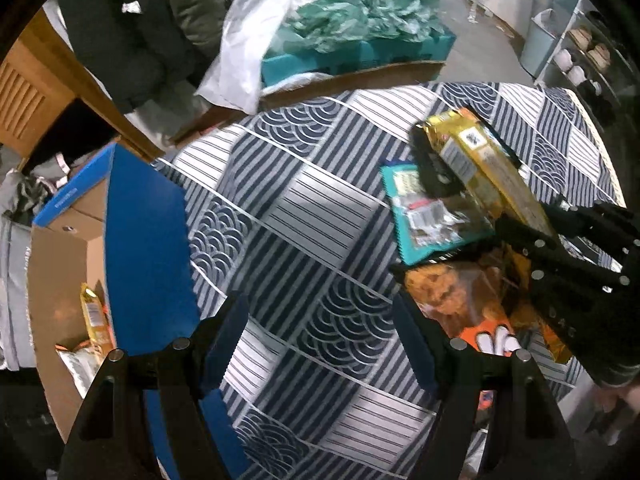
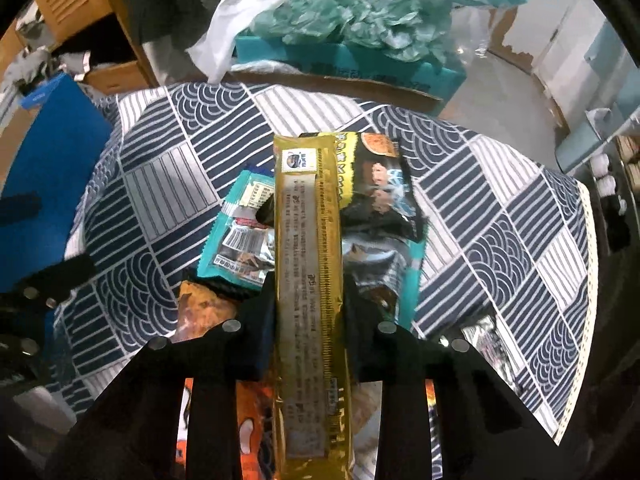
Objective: Organize snacks
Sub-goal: 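Grasp the long yellow biscuit stick with the right tool while the left tool approaches the orange bag, then grasp the orange bag with white hand graphic with the left tool and lift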
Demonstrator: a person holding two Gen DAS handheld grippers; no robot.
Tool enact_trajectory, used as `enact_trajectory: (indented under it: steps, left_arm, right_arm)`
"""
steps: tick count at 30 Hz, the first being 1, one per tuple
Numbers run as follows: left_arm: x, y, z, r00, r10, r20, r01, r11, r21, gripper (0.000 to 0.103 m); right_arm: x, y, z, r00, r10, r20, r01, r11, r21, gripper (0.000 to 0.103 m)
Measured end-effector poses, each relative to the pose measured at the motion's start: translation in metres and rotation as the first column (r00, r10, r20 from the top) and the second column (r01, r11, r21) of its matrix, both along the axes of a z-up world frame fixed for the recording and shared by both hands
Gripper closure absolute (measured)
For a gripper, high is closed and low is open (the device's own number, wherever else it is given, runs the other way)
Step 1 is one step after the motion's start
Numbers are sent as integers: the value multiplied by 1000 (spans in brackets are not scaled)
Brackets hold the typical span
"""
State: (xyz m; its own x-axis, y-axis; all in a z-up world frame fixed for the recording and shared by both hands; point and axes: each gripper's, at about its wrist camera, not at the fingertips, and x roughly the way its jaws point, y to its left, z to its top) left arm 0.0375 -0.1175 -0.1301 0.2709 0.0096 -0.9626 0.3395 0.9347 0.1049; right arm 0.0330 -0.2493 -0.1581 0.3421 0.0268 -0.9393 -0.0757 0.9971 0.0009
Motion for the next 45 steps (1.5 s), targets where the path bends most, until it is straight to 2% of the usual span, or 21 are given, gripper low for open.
enact_trajectory:
  steps: [3, 6, 8, 13, 20, 27, 30, 34, 38, 40, 41, 43, 45]
  left_arm:
    - [-9, -9, -1, 1000, -14, -26, 13, 1000, -19, 27]
    - [-17, -20, 1, 999, -34, -18, 33, 999, -14, 27]
    - [-22, -28, 1, 999, -47, -15, 47, 999, -7, 23]
    - [-30, -45, 0, 997, -62, -40, 61, 998, -24, 23]
    - [-39, -64, -10, 994, -33, -106, 23, 995, -99, 23]
    - [-46, -85, -36, 989, -53, -134, 51, 999, -18, 23]
    - [-45, -88, -48, 986, -48, -158, 49, 999, 5, 18]
    - [-42, -91, -62, 981, -45, -187, 50, 999, 21, 16]
    - [-38, -90, -80, 968, -40, -249, 44, 999, 8, 16]
    - [-39, -89, -85, 965, -38, -258, 38, 999, -7, 19]
    - [-39, -88, -86, 965, -43, -260, 38, 999, -22, 28]
    - [-40, -87, -85, 965, -55, -256, 50, 998, -24, 39]
    - [-41, -88, -84, 966, -69, -248, 63, 997, -34, 42]
  right_arm:
    - [-8, -6, 12, 1000, -19, 21, 19, 1000, 9, 76]
    - [-22, -16, 21, 998, -45, 34, 44, 999, 23, 76]
    - [-31, -21, 24, 998, -55, 37, 54, 998, 22, 76]
    - [-54, -34, 24, 997, -73, 33, 73, 997, 19, 76]
    - [-76, -57, 20, 993, -113, 29, 112, 993, 27, 76]
    - [-91, -72, 13, 990, -136, 21, 135, 990, 35, 76]
    - [-93, -74, 10, 990, -137, 19, 136, 990, 36, 76]
    - [-95, -75, 5, 991, -133, 9, 133, 990, 37, 76]
    - [-94, -76, 2, 992, -129, 6, 129, 991, 41, 76]
    - [-94, -76, 2, 992, -129, 6, 129, 991, 43, 76]
    - [-94, -76, 2, 992, -129, 6, 128, 991, 44, 76]
    - [-93, -76, 3, 992, -129, 8, 128, 991, 45, 76]
    - [-93, -75, 4, 992, -128, 13, 127, 991, 43, 76]
